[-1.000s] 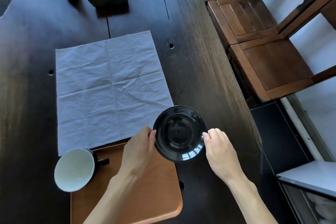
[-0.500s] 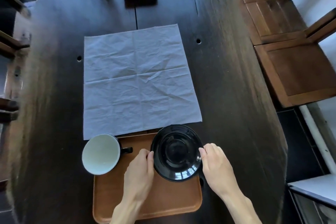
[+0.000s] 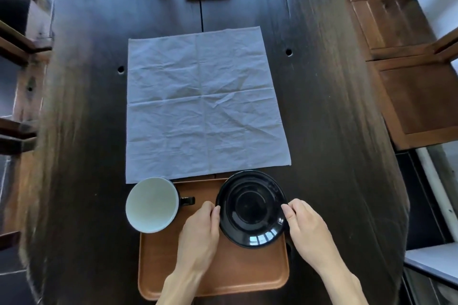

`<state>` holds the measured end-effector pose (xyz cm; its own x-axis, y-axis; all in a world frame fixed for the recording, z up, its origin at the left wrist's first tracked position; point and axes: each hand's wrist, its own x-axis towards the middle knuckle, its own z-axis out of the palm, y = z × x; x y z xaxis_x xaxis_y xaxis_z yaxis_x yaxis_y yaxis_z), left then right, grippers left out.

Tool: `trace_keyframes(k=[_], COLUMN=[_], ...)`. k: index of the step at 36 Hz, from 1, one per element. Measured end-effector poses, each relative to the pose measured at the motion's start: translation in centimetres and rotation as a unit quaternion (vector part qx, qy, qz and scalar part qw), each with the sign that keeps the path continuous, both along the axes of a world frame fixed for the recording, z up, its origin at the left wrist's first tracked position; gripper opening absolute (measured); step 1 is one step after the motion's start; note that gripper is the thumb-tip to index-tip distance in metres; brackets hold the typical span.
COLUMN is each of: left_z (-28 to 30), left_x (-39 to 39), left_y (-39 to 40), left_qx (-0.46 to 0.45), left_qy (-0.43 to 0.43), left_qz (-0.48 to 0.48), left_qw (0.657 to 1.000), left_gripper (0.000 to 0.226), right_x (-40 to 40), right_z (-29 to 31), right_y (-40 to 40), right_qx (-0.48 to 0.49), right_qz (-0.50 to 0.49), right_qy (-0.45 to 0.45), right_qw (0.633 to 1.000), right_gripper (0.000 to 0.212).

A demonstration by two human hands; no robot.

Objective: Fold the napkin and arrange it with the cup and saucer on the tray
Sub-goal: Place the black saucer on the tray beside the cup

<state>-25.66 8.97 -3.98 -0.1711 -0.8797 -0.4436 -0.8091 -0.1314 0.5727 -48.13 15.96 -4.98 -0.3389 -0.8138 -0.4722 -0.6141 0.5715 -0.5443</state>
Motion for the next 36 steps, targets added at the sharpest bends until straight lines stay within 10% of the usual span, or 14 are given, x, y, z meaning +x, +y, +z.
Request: trace_keyframes(k=[36], left_z=[1.4], left_x=[1.0], left_y=[-1.4], left_qx=[0.134], left_qy=[-0.038], left_qz=[-0.11], left_qw=[0.984], left_gripper=[0.032], right_x=[2.2], right_z=[0.6], right_y=[-1.2], right_qx=[-0.005], right_qz=[-0.05], right_qy=[0.088], right_qw=[0.995], right_gripper=[0.043])
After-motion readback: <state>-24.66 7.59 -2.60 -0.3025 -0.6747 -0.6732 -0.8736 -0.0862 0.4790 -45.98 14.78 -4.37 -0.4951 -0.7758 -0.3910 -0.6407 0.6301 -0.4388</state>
